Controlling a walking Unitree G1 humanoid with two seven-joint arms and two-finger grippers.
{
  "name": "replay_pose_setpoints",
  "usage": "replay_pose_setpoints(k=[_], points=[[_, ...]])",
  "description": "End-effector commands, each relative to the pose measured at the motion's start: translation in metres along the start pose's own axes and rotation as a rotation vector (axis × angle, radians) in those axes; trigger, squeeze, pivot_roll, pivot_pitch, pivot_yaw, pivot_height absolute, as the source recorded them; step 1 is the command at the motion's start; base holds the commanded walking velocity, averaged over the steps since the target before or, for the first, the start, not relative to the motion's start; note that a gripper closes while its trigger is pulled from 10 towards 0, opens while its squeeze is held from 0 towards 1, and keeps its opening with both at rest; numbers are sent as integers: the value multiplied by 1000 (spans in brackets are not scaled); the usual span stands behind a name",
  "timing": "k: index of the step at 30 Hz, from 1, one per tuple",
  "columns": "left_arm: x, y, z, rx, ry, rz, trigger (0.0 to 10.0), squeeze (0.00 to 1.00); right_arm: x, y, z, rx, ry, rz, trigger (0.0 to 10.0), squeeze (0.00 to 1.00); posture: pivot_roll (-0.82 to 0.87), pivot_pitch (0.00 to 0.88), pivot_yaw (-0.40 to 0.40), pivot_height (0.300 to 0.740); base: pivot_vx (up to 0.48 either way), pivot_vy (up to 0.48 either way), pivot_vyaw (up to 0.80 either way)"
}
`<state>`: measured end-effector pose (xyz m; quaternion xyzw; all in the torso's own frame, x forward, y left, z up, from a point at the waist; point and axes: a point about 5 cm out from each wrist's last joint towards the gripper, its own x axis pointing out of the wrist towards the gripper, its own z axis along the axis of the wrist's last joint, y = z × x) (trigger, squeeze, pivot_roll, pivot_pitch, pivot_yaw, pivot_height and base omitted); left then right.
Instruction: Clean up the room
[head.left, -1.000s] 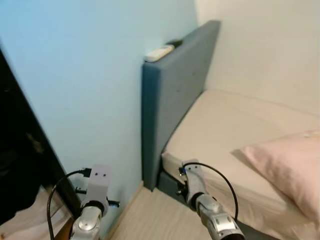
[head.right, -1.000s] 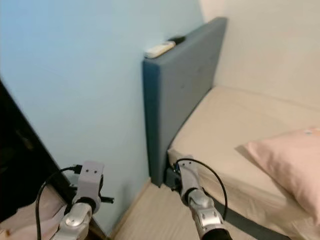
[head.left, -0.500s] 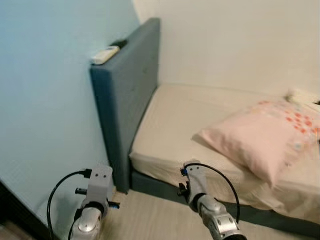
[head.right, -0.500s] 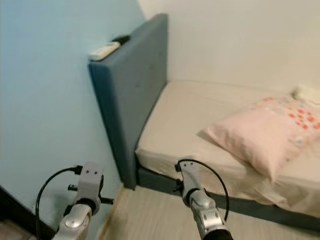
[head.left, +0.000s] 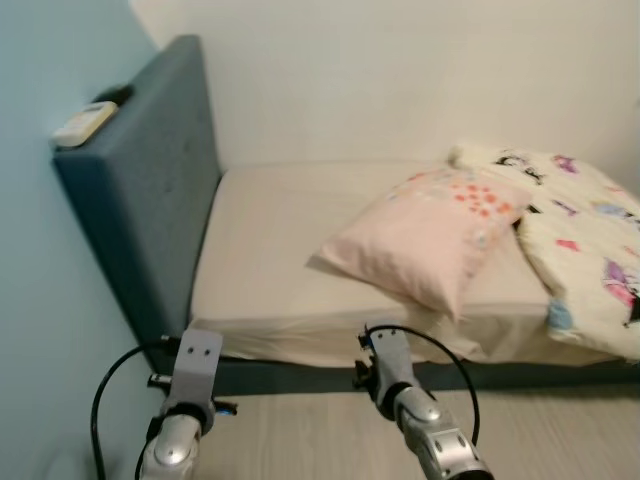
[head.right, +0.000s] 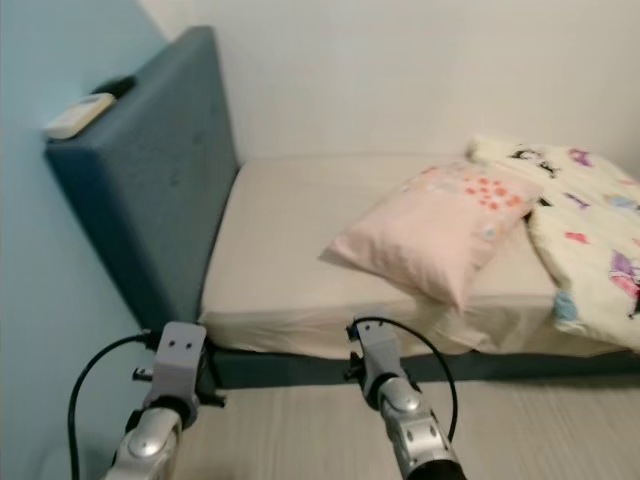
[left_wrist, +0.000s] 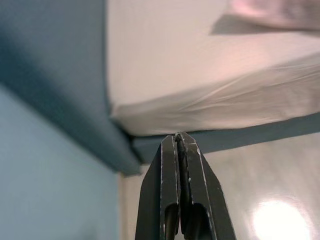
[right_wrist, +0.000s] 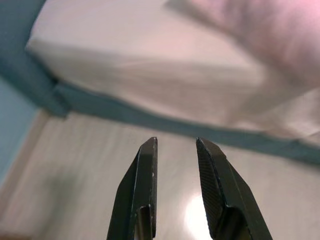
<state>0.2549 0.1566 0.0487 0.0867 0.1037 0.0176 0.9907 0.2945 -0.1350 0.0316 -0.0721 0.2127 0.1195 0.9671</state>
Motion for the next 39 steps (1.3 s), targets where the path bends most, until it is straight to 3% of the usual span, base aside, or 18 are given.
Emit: replay_pose_setpoints(k=[1, 6, 9, 18, 33, 39], points=[[-3, -2, 1, -25, -16, -3, 10000, 0, -3, 2, 4, -29, -55, 19, 10000, 0, 29, 41, -25, 740, 0, 0, -800], [-4, -2, 5, -46, -41, 3, 10000, 0, -5, 3, 8, -23, -101, 33, 10000, 0, 29, 40, -24, 740, 0, 0, -323], [-5, -6, 8, -64, -65, -16, 10000, 0, -9, 4, 17, -96, -191, 49, 10000, 0, 27, 35, -21, 740, 0, 0, 0], [-7, -10, 10, -73, -81, -41, 10000, 0, -16, 8, 23, -209, -300, 53, 10000, 0, 27, 37, -21, 740, 0, 0, 0], [-13, -21, 20, -129, -157, -129, 10000, 0, -14, 13, 23, -168, -292, 54, 10000, 0, 26, 45, -21, 740, 0, 0, 0], [-14, -21, 21, -134, -165, -141, 10000, 0, -14, 13, 22, -168, -293, 55, 10000, 0, 28, 45, -24, 740, 275, 0, 0]])
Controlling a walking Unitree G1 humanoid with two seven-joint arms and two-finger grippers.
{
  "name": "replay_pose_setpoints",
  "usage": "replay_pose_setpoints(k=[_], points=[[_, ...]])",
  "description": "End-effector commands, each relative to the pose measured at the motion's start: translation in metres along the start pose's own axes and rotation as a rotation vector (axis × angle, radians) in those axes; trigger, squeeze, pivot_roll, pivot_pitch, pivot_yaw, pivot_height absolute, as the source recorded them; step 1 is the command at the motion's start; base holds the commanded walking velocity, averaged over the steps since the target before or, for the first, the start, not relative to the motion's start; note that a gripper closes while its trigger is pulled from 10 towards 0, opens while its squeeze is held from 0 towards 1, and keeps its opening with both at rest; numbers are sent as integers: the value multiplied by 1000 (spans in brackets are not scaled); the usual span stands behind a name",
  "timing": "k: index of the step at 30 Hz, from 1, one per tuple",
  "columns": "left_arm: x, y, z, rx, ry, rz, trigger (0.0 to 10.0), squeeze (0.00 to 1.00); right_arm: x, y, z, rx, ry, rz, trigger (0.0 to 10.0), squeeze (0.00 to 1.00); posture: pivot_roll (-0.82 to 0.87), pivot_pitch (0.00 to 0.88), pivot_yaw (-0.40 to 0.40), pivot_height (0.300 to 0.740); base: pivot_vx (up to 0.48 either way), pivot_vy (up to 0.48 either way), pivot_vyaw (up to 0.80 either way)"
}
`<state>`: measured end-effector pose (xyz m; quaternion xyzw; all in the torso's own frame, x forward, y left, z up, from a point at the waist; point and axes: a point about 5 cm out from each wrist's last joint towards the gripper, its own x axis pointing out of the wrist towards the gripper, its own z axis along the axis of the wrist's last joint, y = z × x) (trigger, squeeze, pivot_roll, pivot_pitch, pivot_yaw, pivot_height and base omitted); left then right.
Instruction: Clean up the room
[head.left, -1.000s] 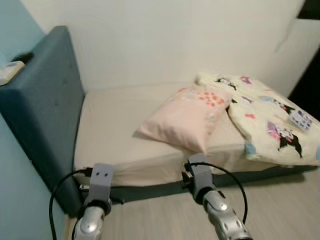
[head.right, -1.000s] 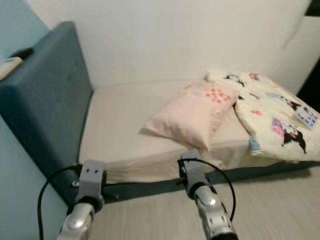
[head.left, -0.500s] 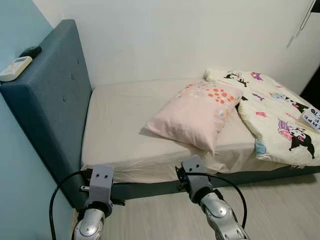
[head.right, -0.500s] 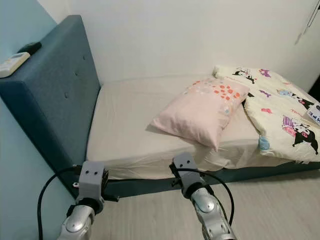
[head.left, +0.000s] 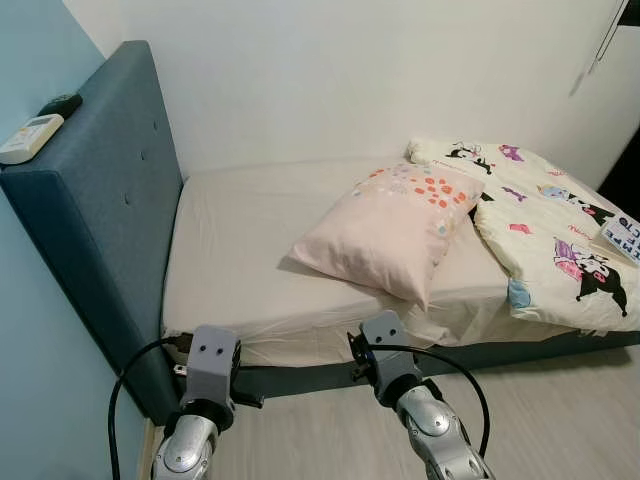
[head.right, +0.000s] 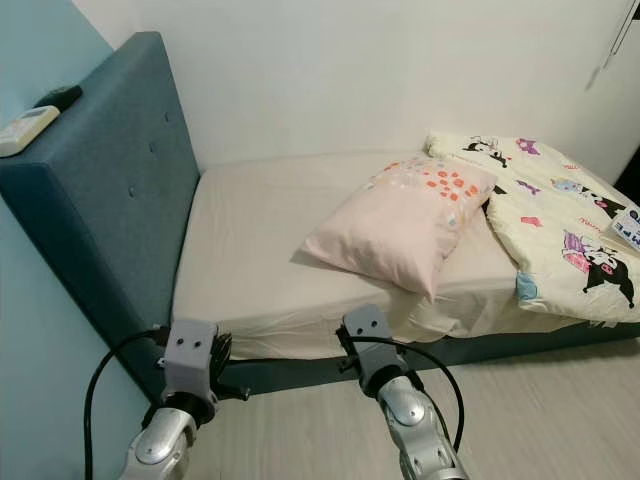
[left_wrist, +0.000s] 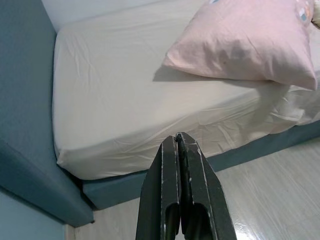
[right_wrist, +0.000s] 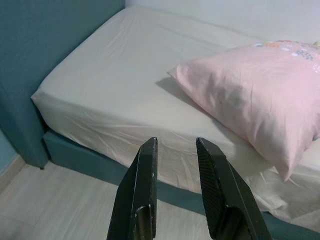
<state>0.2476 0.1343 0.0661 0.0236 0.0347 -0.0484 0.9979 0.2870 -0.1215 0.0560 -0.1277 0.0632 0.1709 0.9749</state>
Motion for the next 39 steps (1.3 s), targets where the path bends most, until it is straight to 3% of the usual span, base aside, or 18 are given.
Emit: replay_pose_setpoints(k=[1, 39], points=[[-2, -3, 2, -20, -20, -10, 10000, 0, 1, 0, 1, -3, -4, 3, 10000, 0, 27, 45, -23, 740, 285, 0, 0], [1, -1, 5, -23, -29, -11, 10000, 0, 4, 0, 0, -4, 5, 2, 10000, 0, 29, 47, -20, 740, 279, 0, 0]])
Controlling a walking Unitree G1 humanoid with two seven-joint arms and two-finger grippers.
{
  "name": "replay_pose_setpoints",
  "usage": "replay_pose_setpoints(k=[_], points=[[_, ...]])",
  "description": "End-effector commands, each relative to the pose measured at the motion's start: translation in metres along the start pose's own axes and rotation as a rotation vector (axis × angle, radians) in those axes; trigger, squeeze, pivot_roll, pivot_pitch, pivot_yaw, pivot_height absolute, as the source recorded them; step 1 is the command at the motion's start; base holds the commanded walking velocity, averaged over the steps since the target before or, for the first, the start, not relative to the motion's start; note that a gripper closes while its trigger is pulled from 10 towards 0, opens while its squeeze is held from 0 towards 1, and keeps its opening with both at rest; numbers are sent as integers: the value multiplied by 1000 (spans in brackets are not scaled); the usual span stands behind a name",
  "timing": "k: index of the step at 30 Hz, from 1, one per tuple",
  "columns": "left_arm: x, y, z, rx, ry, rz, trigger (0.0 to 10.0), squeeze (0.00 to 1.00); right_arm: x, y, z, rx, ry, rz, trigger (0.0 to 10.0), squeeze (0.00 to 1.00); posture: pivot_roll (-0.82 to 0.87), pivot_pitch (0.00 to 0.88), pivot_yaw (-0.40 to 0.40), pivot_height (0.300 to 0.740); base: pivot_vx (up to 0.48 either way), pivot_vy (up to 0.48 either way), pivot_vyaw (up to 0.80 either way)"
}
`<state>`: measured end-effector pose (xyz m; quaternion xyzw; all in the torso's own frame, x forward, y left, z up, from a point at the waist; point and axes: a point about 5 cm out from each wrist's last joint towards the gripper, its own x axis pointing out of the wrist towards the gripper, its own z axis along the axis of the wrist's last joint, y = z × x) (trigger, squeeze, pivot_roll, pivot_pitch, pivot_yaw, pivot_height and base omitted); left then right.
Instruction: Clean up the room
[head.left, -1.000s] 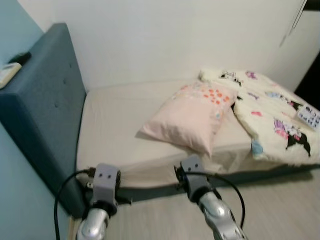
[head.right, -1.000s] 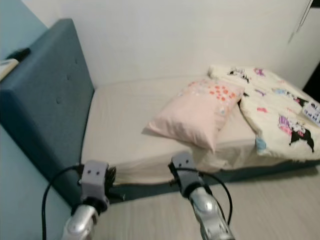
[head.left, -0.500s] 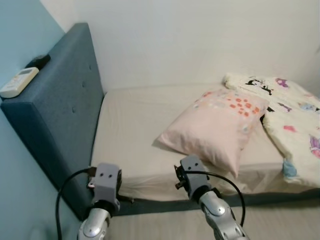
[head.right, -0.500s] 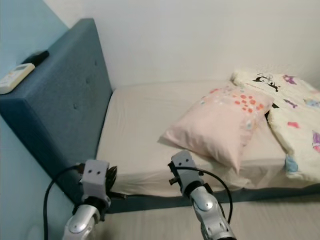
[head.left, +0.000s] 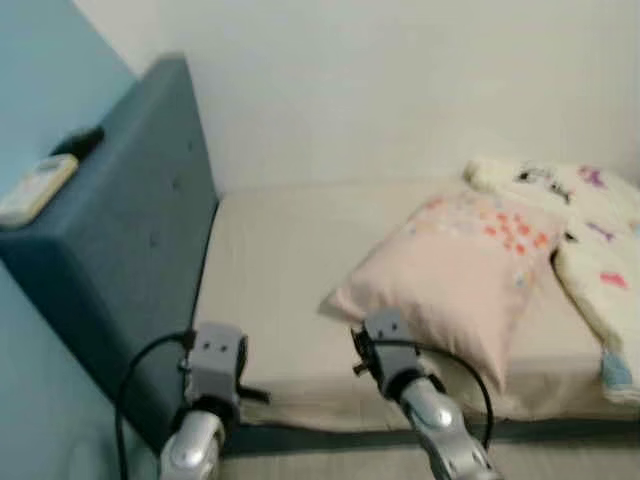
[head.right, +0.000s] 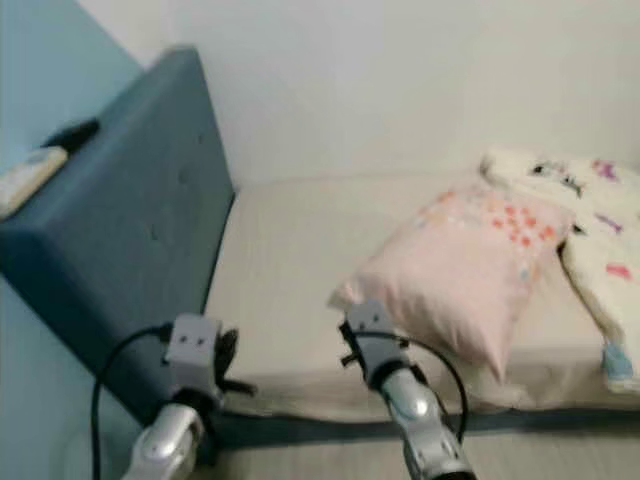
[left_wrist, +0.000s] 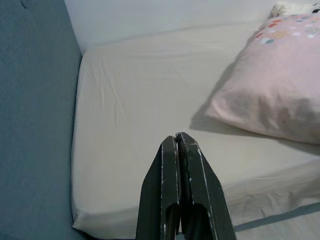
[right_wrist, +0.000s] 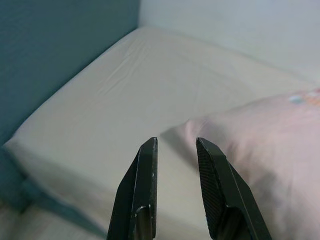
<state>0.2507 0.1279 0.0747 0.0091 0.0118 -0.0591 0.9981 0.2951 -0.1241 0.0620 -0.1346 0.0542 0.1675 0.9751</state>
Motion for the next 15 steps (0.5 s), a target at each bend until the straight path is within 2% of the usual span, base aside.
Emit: replay_pose_setpoints(k=[1, 15], points=[[-3, 5, -4, 3, 19, 10, 10000, 0, -2, 6, -5, 12, 19, 12, 10000, 0, 29, 47, -20, 740, 274, 0, 0], [-2, 5, -3, 4, 12, 10, 10000, 0, 0, 6, -4, 14, 15, 12, 10000, 0, 30, 37, -20, 740, 272, 0, 0]])
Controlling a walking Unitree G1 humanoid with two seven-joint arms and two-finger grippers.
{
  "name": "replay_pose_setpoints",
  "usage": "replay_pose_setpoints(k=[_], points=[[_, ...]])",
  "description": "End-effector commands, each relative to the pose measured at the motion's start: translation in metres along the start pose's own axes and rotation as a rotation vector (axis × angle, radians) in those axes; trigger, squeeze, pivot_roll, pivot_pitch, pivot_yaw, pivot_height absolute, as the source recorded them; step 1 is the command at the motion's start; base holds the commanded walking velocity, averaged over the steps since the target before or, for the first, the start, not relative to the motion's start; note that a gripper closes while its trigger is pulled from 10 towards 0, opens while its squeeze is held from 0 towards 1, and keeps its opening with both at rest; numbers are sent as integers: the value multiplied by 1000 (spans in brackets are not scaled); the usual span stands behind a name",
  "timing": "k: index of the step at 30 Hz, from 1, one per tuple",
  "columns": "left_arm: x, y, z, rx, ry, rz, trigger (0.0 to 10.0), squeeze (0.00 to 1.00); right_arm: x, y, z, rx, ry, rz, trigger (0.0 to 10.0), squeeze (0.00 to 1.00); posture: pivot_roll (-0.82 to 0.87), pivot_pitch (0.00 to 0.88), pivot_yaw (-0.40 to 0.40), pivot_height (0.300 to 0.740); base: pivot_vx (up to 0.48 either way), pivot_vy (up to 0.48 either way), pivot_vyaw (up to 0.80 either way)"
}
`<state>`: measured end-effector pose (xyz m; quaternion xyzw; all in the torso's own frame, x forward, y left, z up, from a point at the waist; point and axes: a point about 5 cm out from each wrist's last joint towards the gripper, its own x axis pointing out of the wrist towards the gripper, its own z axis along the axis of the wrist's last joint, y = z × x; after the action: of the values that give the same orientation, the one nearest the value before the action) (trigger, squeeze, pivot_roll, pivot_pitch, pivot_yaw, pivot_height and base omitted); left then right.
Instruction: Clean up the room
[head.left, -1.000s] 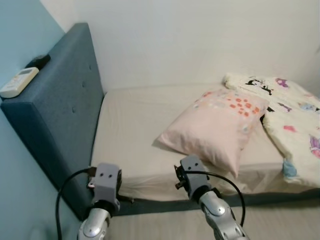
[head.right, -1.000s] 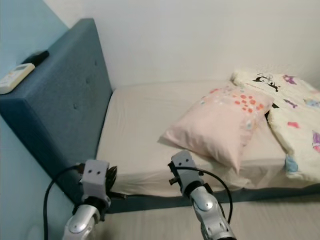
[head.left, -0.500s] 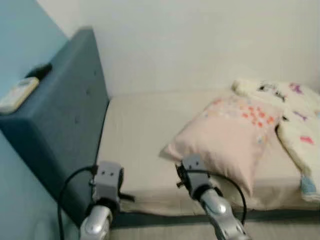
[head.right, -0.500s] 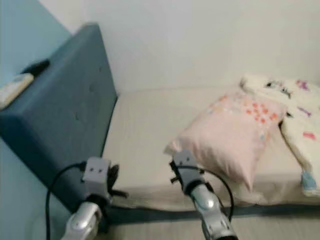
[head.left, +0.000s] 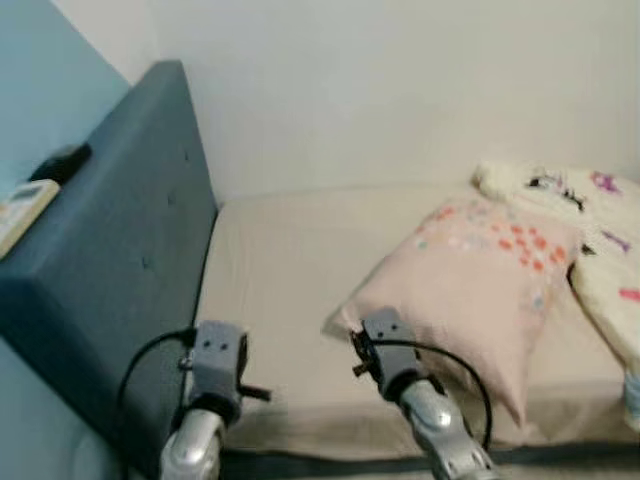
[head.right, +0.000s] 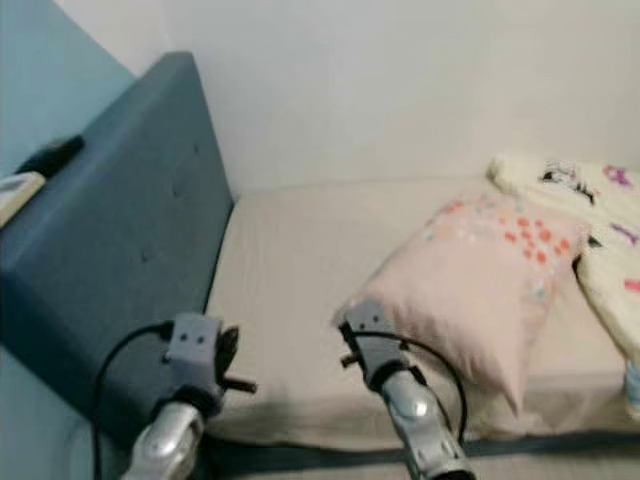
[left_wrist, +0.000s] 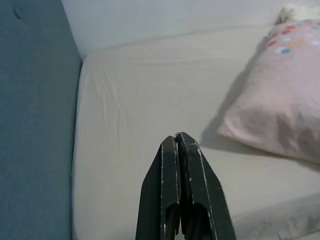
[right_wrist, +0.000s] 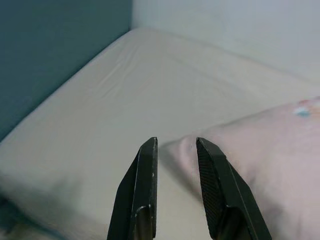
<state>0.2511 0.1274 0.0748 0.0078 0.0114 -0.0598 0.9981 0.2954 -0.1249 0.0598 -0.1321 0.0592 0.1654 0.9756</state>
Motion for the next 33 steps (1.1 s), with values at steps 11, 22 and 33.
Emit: replay_pose_setpoints(k=[11, 22, 33], points=[[-2, 5, -3, 4, 13, 12, 10000, 0, -1, 7, -3, 5, 5, 17, 10000, 0, 28, 33, -22, 740, 272, 0, 0], [-2, 6, -3, 2, 13, 25, 10000, 0, -1, 6, -2, 1, 4, 19, 10000, 0, 26, 30, -25, 740, 237, 0, 0], [-3, 8, -5, 18, 20, 45, 10000, 0, -1, 6, -3, -1, 6, 23, 10000, 0, 27, 37, -28, 740, 0, 0, 0]])
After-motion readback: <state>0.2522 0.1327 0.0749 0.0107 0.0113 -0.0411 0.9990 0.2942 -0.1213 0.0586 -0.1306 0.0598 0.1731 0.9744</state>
